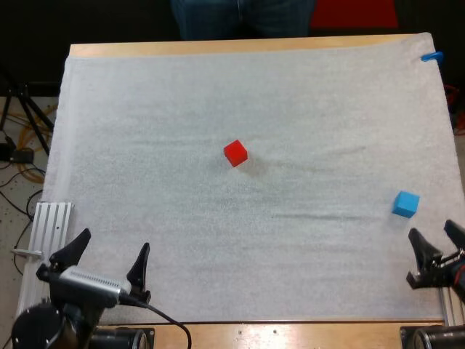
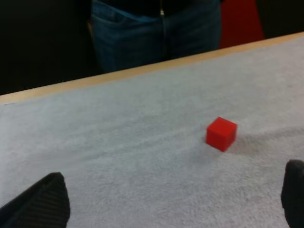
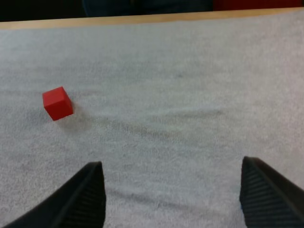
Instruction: Stack red cube on blue cube
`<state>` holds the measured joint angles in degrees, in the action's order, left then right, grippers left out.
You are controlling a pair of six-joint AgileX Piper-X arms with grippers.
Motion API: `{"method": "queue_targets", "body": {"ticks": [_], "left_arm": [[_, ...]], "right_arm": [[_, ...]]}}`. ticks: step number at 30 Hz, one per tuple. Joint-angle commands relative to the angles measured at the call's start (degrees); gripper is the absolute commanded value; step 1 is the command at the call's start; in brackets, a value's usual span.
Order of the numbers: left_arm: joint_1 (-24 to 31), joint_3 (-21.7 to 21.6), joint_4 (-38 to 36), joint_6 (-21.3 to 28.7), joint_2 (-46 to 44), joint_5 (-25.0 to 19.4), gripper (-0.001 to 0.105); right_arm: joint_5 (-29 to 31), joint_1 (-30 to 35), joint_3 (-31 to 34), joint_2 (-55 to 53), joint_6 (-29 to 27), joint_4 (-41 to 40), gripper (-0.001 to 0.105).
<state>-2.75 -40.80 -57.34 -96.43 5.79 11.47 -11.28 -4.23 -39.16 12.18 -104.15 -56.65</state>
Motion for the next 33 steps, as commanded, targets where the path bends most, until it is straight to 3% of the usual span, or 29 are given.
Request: {"method": "queue_targets", "body": {"ticks": [1,9,19,25,29,33], "left_arm": [[-1.1,-1.7,-0.7,-0.6,1.7,-0.2,0.087],[-10.0,-10.7,-4.6,-0.6,12.7,-0.2,0.087],[-13.1,-12.9,-4.4,-0.6,16.7,-0.2,0.087],[-13.1,-12.9,-4.4,-0.6,16.8,-0.2,0.087],[-13.1,-12.9,-4.4,-0.6,16.8,-0.2,0.087],[-13.1,-12.9,-4.4,-0.6,16.8,-0.2,0.087]], "right_arm": [[-0.6,0.1,-2.1,2.4,-1.6,0.2,0.059],[-9.5,0.0,-13.4,18.0,-4.1,-2.8,0.059],[-10.4,-3.4,-21.3,29.0,-5.5,-0.4,0.059],[-3.9,-13.3,-25.5,38.5,-5.5,5.4,0.060],[3.5,-21.1,-28.3,47.0,-5.5,9.6,0.068],[8.7,-27.2,-32.6,55.8,-5.5,11.6,0.069]]}}
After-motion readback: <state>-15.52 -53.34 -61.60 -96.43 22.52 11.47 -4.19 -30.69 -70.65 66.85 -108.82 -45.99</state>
